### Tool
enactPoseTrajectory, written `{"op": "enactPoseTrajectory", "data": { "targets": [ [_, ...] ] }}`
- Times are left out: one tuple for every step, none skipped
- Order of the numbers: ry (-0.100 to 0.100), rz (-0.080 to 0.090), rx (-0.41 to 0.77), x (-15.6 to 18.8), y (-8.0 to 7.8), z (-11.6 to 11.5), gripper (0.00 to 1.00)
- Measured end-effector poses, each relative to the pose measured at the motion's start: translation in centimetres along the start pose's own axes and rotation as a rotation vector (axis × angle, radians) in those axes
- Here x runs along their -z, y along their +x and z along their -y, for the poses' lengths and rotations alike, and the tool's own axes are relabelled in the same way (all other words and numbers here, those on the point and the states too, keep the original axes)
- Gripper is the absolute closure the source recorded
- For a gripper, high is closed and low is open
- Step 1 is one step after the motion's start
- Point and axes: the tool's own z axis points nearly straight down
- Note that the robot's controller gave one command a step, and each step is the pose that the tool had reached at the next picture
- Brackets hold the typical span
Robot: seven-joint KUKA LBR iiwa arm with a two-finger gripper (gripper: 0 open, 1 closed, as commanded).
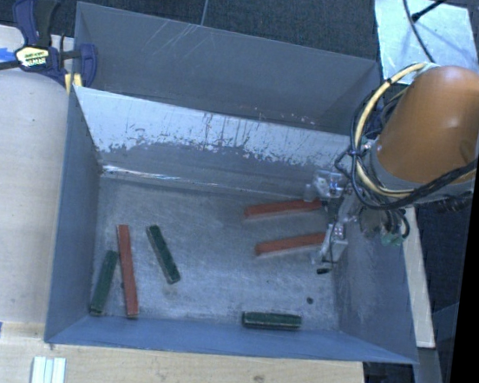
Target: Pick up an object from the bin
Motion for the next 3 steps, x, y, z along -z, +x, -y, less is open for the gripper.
{"op": "enactPoseTrajectory", "data": {
  "targets": [
    [-0.001, 0.003, 0.056, -15.6, -2.5, -2.3, 0.0],
    [-0.001, 0.009, 0.056, -15.1, -2.7, -2.2, 1.0],
    [0.001, 0.008, 0.279, -0.7, -4.6, -2.0, 1.0]
  ]
}}
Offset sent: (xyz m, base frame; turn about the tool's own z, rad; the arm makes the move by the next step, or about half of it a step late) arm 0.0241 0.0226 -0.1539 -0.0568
